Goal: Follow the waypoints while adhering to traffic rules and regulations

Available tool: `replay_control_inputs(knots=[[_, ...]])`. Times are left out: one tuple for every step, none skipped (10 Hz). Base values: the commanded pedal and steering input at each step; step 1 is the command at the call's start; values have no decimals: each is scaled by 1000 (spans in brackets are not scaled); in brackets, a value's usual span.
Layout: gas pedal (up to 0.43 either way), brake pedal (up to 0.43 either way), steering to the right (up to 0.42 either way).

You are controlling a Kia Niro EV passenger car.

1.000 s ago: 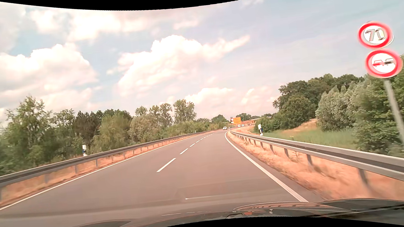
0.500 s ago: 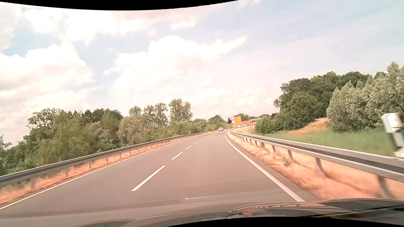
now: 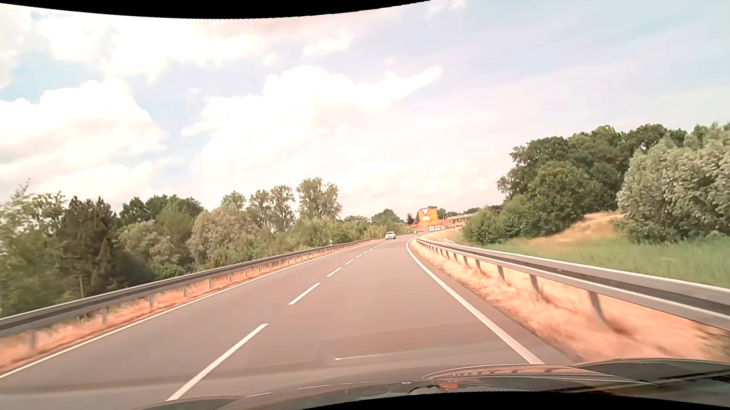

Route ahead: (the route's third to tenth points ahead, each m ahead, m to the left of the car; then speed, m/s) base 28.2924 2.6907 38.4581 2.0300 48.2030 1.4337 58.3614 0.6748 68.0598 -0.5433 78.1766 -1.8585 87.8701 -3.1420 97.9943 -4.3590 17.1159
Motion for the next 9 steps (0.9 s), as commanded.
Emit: replay_control_inputs(knots=[[169,0,5],[169,0,5],[169,0,5],[157,0,5],[157,0,5],[157,0,5],[150,0,5],[130,0,5],[130,0,5]])
